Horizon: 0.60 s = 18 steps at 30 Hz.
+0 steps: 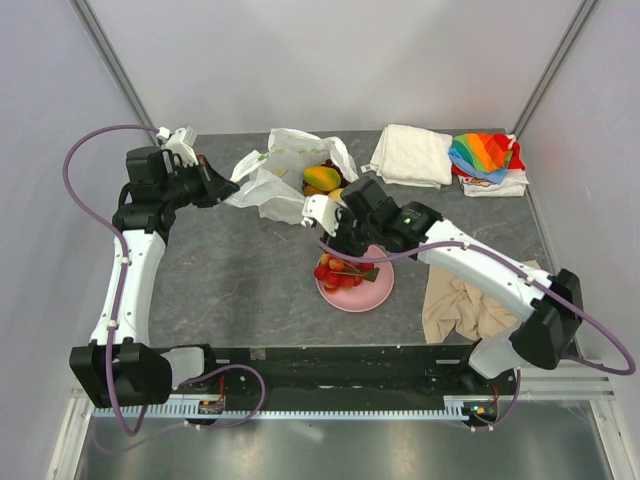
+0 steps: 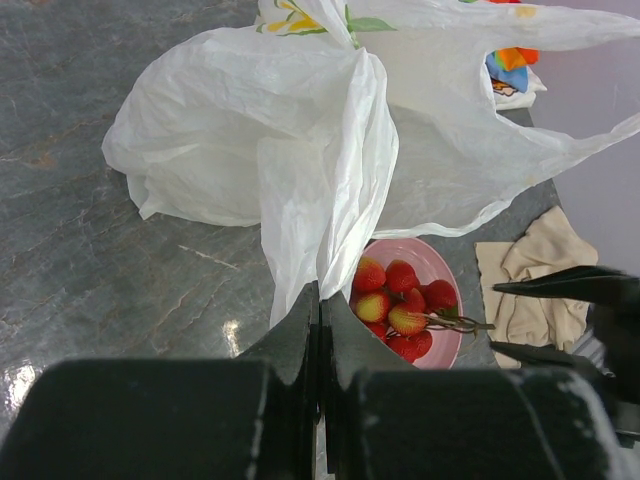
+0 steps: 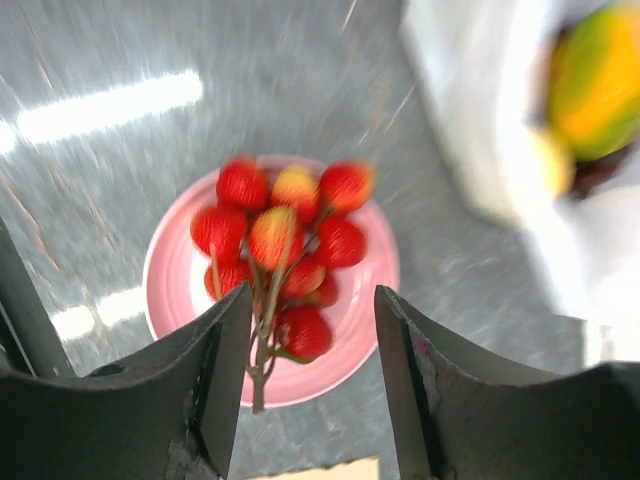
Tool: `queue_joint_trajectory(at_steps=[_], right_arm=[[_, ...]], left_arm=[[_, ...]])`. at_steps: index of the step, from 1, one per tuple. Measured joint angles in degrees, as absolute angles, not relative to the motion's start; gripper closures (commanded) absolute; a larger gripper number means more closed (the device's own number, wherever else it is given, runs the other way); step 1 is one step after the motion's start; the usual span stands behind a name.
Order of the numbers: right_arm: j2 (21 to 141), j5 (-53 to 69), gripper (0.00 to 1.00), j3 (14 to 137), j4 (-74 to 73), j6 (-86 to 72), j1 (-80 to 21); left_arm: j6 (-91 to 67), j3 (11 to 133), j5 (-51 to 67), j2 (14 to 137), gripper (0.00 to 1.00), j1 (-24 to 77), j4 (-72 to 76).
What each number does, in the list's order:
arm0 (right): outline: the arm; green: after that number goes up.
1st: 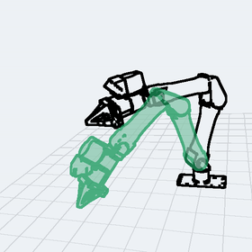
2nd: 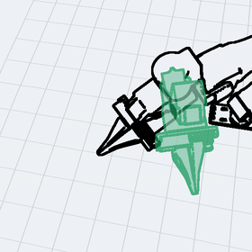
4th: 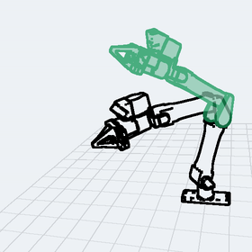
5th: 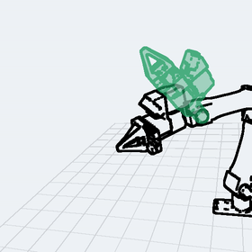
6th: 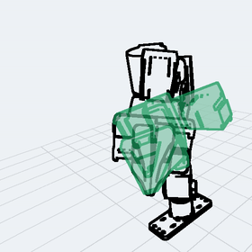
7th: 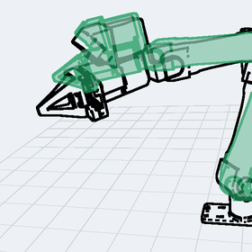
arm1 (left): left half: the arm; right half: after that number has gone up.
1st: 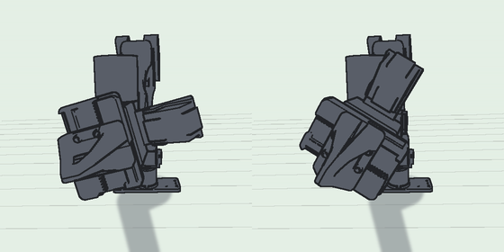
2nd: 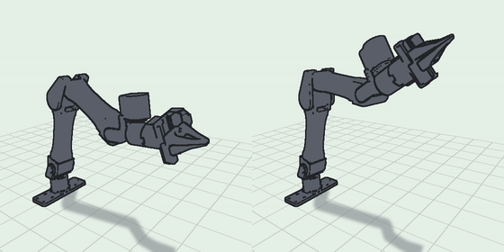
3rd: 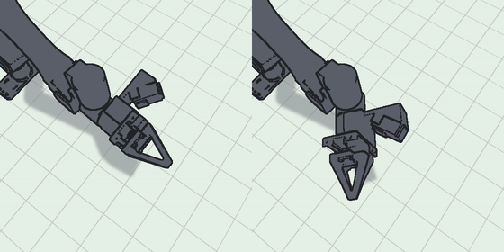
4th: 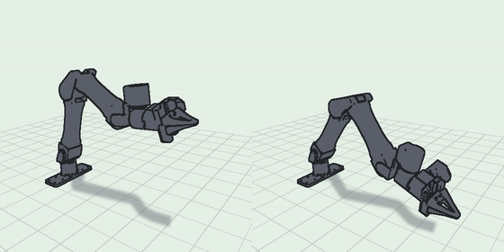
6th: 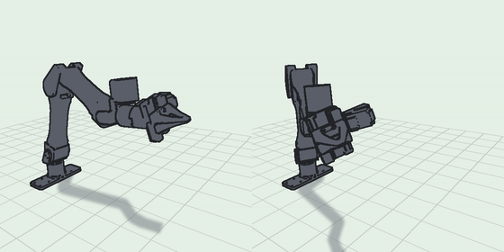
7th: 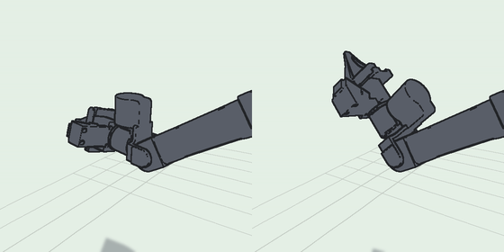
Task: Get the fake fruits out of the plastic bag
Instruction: Place the fake fruit on the plate, then adjust the plastic bag at the center of the board.
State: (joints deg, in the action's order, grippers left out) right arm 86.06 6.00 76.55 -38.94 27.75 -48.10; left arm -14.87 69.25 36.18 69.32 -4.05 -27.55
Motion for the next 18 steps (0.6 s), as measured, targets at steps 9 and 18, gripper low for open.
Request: queue_joint_trajectory(at_steps=[9, 18], right_arm=[[83.55, 6.35, 0.52, 88.64, -30.04, 23.09, -47.86], [111.00, 3.64, 0.61, 98.98, -21.52, 17.82, -38.30]], left_arm=[[-14.90, 68.53, 37.63, 69.32, 0.98, -3.38, -27.62], [-13.58, 68.31, 37.82, 70.00, 0.98, -0.89, -29.04]])
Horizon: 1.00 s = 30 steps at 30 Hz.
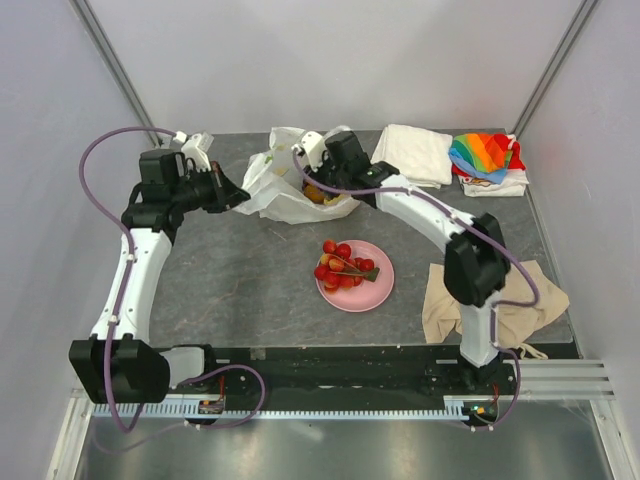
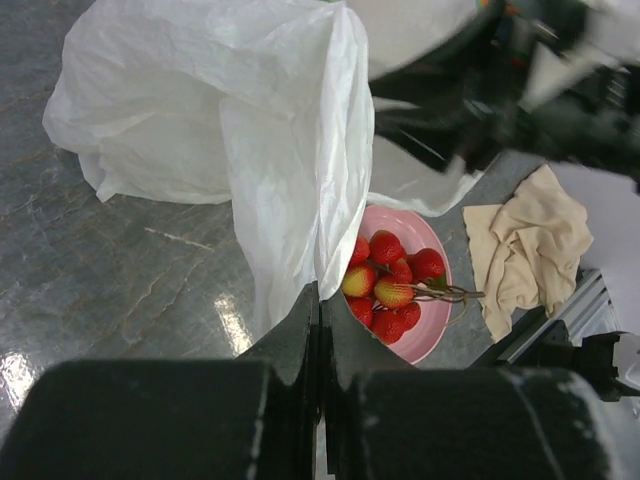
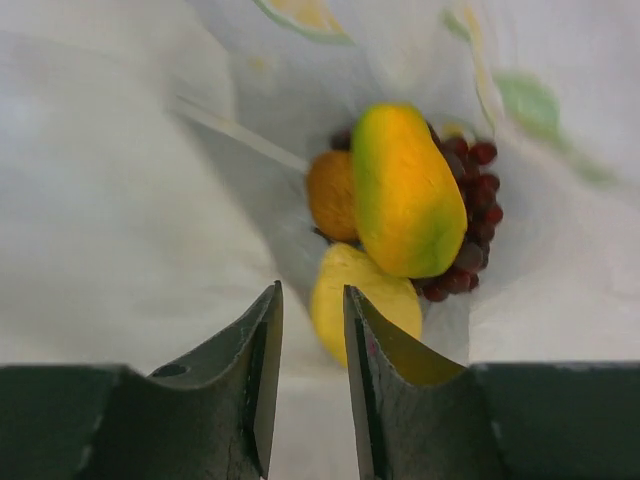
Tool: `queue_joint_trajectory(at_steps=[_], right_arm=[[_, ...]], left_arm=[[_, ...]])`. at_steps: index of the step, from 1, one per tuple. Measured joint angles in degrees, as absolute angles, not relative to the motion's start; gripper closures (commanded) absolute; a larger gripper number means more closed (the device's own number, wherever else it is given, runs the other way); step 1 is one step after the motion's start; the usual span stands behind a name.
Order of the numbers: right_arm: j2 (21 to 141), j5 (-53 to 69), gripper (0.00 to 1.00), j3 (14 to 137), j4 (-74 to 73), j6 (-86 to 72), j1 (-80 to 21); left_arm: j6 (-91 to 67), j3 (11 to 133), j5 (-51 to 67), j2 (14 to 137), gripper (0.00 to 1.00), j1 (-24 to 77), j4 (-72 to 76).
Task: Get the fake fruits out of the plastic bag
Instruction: Adjust the plastic bag at the center of the board.
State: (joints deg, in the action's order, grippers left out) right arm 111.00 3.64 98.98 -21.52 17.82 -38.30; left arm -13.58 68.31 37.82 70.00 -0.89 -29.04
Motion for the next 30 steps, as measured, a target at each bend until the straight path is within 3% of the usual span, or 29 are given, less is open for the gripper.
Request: queue_joint_trajectory(at_steps=[7, 11, 20, 30], right_arm=[[118.96, 4.75, 0.35, 101.16, -20.10, 17.02, -28.69], [118.89, 7.22, 0.29, 101.21, -16.34, 17.87, -28.67], [127.17, 9.58, 0.28, 104.99, -14.15, 18.00, -30.37], [131.28, 8.54, 0.30, 105.80, -11.60, 17.91, -30.11]], left_arm=[[-8.82, 64.01, 35.99, 70.98, 0.98, -0.86, -32.93], [-5.76, 63.70, 34.46, 72.90, 0.98, 1.34, -34.54], [0.34, 66.59, 31.79, 79.55, 0.98, 10.15, -35.92], [2.42, 67.02, 29.56, 79.77, 0.98, 10.96, -36.01]])
